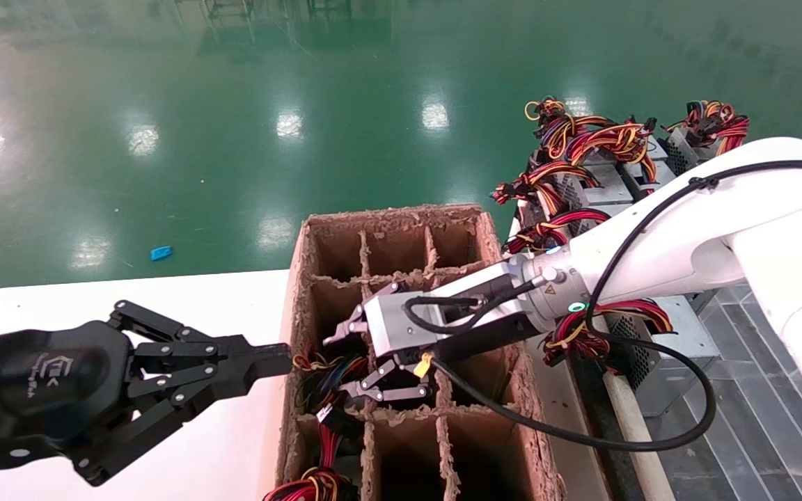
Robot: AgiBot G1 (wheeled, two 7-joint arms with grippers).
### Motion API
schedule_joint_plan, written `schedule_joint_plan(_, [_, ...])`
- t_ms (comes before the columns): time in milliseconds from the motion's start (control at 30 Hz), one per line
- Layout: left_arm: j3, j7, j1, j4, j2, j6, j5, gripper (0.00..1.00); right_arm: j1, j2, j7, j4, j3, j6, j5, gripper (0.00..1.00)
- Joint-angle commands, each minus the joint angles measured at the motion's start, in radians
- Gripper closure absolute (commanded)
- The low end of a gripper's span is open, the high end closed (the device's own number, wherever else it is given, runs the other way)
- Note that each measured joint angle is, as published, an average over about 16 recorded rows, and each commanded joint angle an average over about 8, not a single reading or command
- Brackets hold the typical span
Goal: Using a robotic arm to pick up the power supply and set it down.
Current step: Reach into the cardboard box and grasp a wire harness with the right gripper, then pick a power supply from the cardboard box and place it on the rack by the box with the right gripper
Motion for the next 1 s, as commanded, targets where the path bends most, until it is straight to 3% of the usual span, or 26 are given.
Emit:
schedule_joint_plan(33, [0.0,0.0,0.0,0.0,0.0,0.0,0.0,1.0,0.004,-0.004,-0.007,-0.007,-0.004,-0.003,-0.005,1.0])
schedule_joint_plan(600, [0.0,0.0,0.0,0.0,0.0,0.0,0.0,1.0,0.024,0.002,-0.029,-0.021,0.0,-0.029,0.024,1.0])
schedule_joint_plan(1000, [0.0,0.0,0.0,0.0,0.0,0.0,0.0,1.0,0.088,0.031,0.01,0.065,0.0,-0.045,0.044,1.0])
